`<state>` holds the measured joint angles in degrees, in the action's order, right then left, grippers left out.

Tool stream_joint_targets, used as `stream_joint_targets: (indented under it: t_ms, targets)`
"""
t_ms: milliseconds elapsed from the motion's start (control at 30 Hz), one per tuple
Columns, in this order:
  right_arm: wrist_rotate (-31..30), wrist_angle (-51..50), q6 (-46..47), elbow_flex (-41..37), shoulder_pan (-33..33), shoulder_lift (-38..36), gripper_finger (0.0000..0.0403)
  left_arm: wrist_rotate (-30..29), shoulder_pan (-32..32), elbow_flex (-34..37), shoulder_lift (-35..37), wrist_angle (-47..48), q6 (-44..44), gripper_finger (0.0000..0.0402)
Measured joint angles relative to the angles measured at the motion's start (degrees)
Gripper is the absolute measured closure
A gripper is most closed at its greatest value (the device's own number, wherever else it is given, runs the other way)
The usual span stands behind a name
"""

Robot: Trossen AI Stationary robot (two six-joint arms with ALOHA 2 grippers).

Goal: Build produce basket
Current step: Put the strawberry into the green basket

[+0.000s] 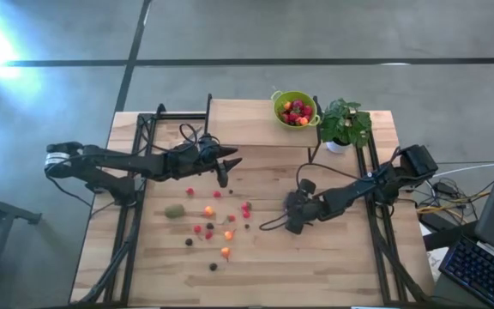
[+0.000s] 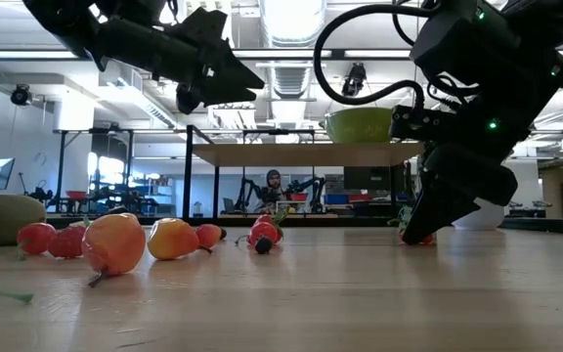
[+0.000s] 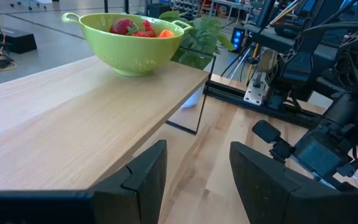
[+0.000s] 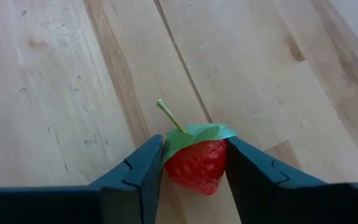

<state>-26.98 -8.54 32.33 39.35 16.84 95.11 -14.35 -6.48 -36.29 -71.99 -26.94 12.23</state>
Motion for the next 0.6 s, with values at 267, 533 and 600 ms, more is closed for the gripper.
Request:
stream_joint_targets:
  t_ms: [267, 533, 600]
  targets:
    - [0.02, 0.00, -0.02, -0.04, -0.04, -0.17, 0.0238, 0.00, 0.00, 0.00, 0.00, 0.00, 0.00, 0.0220]
    - [0.26, -0.47, -3.28, 1.26, -0.07, -4.28, 0.0258, 0.02, 0.00, 0.00, 0.00, 0.04, 0.07, 0.0220]
    - [0.29, -0.97, -4.65, 1.98, -0.07, -6.38, 0.0252, 0.02, 0.00, 0.00, 0.00, 0.04, 0.07, 0.0220]
